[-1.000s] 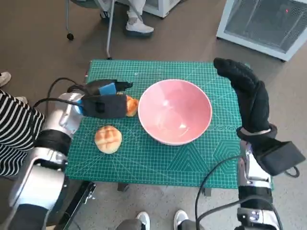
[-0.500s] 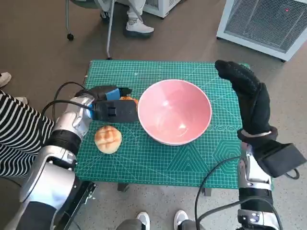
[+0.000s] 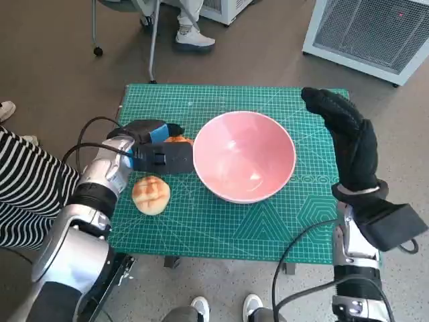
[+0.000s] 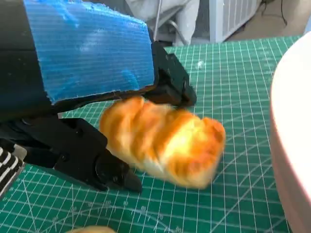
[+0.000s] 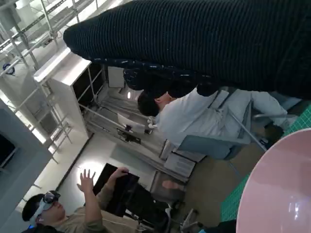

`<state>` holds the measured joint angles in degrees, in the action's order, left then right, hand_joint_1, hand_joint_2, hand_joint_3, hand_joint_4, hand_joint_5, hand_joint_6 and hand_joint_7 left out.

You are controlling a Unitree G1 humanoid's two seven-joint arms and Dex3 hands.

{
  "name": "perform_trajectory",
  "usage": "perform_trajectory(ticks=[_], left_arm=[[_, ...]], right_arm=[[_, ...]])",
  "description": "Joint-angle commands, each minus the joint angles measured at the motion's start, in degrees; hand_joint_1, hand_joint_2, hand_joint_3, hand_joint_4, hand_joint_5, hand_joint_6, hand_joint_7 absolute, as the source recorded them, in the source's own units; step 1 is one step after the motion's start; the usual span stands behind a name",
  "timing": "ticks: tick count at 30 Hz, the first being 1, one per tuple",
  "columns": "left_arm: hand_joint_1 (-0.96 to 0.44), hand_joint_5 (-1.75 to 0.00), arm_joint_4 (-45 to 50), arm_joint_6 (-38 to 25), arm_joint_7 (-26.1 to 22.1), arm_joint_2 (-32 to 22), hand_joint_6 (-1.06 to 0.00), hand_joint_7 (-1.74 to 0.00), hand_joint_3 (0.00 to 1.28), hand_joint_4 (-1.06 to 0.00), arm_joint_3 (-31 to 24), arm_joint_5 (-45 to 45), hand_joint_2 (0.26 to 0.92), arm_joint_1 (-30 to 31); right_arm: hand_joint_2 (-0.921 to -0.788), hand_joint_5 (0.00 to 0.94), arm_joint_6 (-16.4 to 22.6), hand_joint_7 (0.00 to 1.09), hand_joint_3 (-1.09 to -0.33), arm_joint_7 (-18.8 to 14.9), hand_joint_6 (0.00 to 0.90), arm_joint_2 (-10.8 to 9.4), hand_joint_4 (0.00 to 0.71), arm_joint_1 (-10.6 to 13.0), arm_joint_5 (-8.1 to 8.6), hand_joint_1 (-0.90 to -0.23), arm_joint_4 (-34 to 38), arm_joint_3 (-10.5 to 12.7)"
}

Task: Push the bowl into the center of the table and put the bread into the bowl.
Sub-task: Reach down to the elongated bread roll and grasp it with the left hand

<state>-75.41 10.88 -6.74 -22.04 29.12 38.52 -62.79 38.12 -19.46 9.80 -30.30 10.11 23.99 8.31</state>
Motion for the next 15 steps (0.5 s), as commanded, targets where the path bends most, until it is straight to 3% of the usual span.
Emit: perform_trajectory(ticks=[1,15], left_arm=[[0.03,-1.25,-0.4,1.1,0.3,-1.0,-0.56,-1.22,0.21,-0.49,0.5,0.7,0.910,-0.4],[0.00,-1.24,2.3,6.1,0.4,-5.0,-0.57,-1.25,0.13,-0.60,-3.5,-2.9,0.920,-2.4]], right_arm=[[-0.921,0.004,-0.4,0.58,-0.737,0.3,0.043,-0.3,0.213,1.9,0.64,-0.825,0.2,0.1],[-0.921,0.003,-0.5,0.58,-0.740,0.6,0.044,-0.7,0.213,1.5,0.46,-0.825,1.0,-0.1]])
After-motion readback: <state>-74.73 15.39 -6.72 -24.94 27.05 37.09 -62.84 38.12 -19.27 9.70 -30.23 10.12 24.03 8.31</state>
